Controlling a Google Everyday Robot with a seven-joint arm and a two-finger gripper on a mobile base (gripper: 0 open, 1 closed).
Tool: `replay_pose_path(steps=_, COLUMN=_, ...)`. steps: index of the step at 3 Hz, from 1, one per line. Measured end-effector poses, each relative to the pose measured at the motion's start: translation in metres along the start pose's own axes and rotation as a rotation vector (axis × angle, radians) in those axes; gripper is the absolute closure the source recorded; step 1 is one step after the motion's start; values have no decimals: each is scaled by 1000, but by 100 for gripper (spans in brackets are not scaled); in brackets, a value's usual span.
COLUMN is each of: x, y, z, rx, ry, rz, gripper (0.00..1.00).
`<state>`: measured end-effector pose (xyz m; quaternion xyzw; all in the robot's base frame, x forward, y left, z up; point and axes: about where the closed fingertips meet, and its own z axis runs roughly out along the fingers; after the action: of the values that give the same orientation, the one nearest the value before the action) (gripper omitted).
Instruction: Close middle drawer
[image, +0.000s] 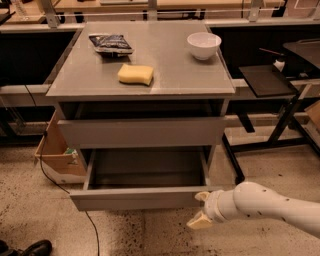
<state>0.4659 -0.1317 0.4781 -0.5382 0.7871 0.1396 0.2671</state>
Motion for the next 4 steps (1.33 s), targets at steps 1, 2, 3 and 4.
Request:
replay_pose_path(steps=1, x=8, y=23, z=6, rx=-51, ry=5, rz=9, gripper=61)
replay_pose_path(steps=2, x=8, y=35, z=22, rx=-92, ry=-7, rz=14, gripper=85)
replay_pose_path(steps=3, x=6, y=32, z=47, rx=-110, ry=-25, rz=16, gripper=100)
replay_pose_path(steps=4, x=-3, y=13, z=68, rx=-94, ry=-49, rz=9, gripper=100)
